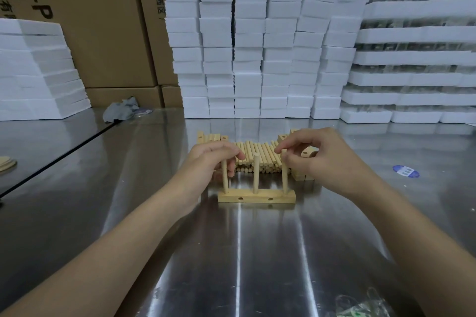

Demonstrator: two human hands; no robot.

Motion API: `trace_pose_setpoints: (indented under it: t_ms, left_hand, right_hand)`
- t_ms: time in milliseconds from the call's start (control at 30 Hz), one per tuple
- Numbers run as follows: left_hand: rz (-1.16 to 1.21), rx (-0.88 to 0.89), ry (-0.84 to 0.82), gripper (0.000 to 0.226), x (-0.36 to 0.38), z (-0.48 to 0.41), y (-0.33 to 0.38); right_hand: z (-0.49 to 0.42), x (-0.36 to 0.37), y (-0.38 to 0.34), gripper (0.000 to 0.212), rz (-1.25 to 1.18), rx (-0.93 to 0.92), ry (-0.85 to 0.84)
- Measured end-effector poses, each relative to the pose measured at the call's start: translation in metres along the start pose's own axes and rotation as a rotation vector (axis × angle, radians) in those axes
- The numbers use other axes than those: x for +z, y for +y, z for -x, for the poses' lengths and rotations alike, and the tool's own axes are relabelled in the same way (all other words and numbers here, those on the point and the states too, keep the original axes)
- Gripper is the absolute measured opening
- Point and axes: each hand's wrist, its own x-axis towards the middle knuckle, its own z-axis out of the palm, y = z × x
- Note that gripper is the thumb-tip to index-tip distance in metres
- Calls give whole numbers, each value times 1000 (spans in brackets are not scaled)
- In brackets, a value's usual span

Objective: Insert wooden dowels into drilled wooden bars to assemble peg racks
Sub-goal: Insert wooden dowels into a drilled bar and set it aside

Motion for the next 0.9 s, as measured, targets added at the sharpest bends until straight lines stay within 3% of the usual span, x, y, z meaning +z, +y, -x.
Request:
trace_pose_setpoints:
  t_ms: [200, 400, 633, 800, 900]
  left_hand:
    - [6, -15, -25, 29, 2, -1, -1]
    - [8, -21, -38, 33, 3, 0, -2]
    - [1, -28, -42, 31, 3, 1, -1]
    - [8, -34, -51, 30, 2, 1, -2]
    - [-6, -34, -59, 31, 2, 0, -3]
  right_hand:
    - [-2, -15, 0, 3, -30, 84, -115]
    - [-5, -17, 8, 36, 5, 48, -132]
    - [-5, -8, 16, 18, 16, 51, -334]
    - [-9, -3, 18, 50, 240, 105, -225]
    - [-8, -2, 21, 43, 271, 89, -244]
